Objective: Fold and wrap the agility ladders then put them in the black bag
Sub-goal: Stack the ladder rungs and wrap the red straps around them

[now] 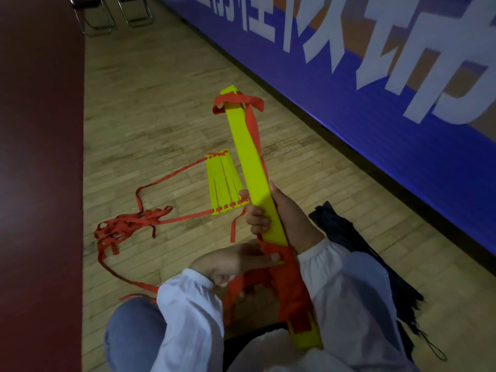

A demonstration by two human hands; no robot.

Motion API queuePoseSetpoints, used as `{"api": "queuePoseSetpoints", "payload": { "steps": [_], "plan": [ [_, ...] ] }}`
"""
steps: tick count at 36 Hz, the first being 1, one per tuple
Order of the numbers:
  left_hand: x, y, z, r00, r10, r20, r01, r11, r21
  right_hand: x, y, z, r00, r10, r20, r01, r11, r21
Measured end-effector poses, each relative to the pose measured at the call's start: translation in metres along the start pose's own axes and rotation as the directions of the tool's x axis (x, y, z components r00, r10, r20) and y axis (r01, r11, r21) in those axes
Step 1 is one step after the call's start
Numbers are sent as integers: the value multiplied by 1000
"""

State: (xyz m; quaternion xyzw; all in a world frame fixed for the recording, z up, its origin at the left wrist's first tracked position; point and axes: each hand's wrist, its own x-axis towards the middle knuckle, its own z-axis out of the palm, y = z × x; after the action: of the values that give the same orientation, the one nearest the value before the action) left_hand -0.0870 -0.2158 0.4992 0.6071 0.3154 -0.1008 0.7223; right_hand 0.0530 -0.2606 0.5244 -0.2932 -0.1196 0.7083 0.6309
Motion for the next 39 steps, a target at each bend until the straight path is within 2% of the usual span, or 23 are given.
{"api": "queuePoseSetpoints", "payload": {
  "steps": [1, 4, 10, 15, 17, 24, 28, 31, 36, 39],
  "plan": [
    [8, -4, -5, 1000, -16, -10, 16, 1000, 1, -1, -1, 0, 1000, -2, -18, 1, 1000, -20],
    [34, -19, -26, 998, -43, -48, 50, 986, 159, -4, -2, -1, 996, -12, -92, 4, 996, -89],
    [73, -44, -62, 992, -54, -111, 67, 991, 116, -3, 0, -4, 959, -113, -261, 55, 974, -218],
    [42, -8, -27, 991, -5, -131, 22, 991, 133, 0, 1, -10, 920, -204, -335, 103, 950, -296],
    [34, -2, -13, 991, 5, -135, 8, 996, 93, 1, 3, -10, 913, -214, -348, 90, 936, -339],
    [-1, 33, 23, 990, 52, -133, -33, 989, 146, 2, 4, -13, 906, -230, -354, 54, 894, -444],
    [-6, 36, 25, 986, 36, -163, -16, 992, 124, -7, 0, -12, 929, -194, -315, 45, 904, -424],
    [-8, 35, 23, 980, 86, -178, -65, 991, 120, -12, -2, -15, 953, -160, -259, 55, 927, -370],
    [-7, 30, 22, 984, 134, -121, -147, 984, -104, -15, 6, -11, 982, -82, -171, 86, 996, 12],
    [-7, 29, 19, 987, 158, -40, -161, 981, -110, -13, 9, -13, 986, -79, -147, 94, 991, 99]
  ]
}}
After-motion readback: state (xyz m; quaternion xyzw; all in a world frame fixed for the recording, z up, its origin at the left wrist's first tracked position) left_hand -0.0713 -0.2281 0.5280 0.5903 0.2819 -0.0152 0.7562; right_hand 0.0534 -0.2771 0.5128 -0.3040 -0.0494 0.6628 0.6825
